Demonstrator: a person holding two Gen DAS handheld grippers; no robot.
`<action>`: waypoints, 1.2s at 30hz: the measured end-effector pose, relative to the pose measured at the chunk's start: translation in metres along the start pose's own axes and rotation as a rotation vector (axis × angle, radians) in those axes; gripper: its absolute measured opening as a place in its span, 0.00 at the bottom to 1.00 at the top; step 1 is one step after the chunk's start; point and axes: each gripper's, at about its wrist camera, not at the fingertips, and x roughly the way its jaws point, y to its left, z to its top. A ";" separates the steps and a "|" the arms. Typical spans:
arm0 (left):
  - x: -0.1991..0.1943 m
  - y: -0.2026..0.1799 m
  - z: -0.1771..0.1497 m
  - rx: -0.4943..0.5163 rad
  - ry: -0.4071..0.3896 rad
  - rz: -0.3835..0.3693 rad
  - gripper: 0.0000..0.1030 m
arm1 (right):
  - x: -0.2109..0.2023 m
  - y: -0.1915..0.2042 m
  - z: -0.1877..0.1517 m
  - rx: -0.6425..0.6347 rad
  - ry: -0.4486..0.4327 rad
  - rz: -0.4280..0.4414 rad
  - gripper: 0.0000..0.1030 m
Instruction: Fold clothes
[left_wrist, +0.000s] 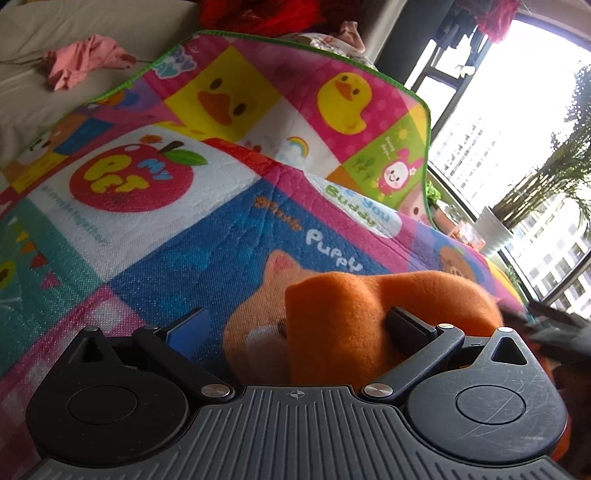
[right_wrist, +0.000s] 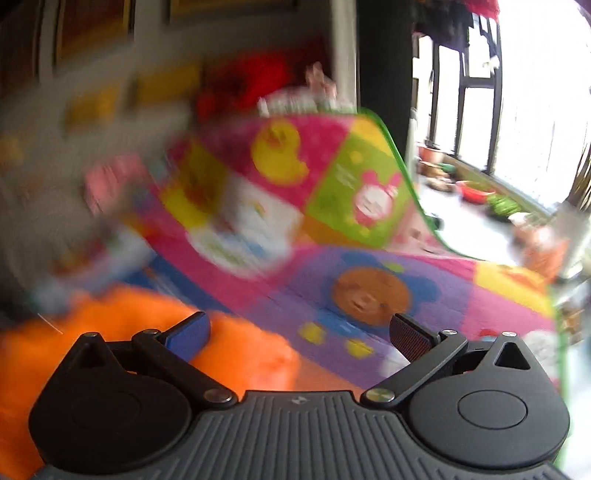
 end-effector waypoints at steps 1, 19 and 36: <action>-0.003 0.002 0.000 -0.005 0.001 -0.010 1.00 | 0.006 0.005 -0.008 -0.044 0.015 -0.013 1.00; -0.043 -0.013 -0.032 0.080 0.026 -0.131 1.00 | -0.095 0.010 -0.046 -0.081 -0.113 0.288 1.00; -0.068 -0.021 -0.057 0.158 0.055 -0.123 1.00 | -0.080 0.035 -0.067 -0.136 -0.013 0.169 1.00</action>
